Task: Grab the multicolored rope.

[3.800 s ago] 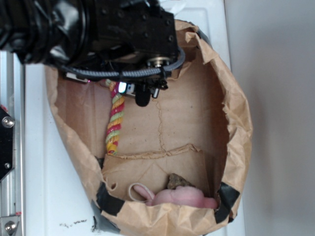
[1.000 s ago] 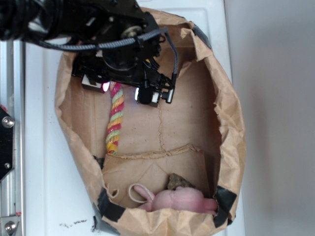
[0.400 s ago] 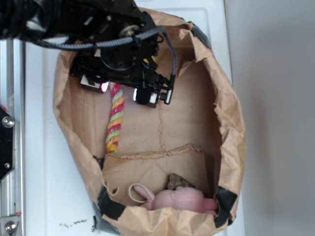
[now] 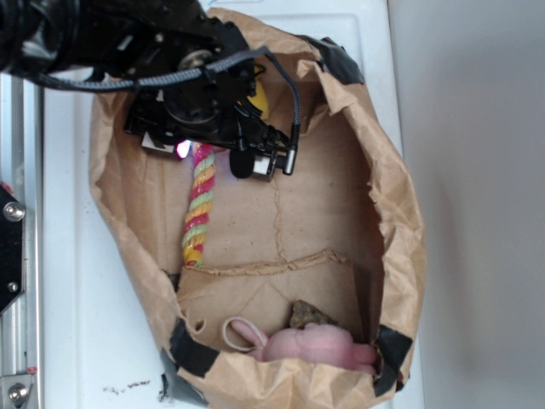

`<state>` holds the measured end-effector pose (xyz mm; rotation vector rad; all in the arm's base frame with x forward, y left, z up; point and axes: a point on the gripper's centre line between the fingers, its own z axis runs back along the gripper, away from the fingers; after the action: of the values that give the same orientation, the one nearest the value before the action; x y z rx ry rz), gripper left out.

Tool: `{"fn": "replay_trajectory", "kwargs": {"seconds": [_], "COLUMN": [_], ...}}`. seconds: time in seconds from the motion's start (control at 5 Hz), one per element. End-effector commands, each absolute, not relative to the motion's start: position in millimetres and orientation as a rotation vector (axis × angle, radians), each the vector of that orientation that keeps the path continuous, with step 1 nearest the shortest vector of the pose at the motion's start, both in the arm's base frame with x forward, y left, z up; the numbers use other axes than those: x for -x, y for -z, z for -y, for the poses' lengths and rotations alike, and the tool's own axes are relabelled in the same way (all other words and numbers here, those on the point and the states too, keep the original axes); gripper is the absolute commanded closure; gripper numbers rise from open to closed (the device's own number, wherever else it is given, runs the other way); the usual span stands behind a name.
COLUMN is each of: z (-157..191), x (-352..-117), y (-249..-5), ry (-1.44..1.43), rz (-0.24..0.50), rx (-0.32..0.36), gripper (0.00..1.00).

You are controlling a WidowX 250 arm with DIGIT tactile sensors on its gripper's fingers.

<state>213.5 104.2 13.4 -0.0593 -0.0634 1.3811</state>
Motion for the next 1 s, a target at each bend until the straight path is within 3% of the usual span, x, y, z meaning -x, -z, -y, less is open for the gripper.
{"fn": "replay_trajectory", "kwargs": {"seconds": [0.0,0.2,0.8], "z": [-109.7,-110.5,-110.1], "x": [-206.6,-207.1,-207.8], "y": [-15.7,-14.6,-16.0], "ry": [-1.354,-1.374,-1.349], "rz": [0.089,0.095,0.152], "rx": [0.058,0.058,0.031], "gripper": [0.0,1.0,1.0]}}
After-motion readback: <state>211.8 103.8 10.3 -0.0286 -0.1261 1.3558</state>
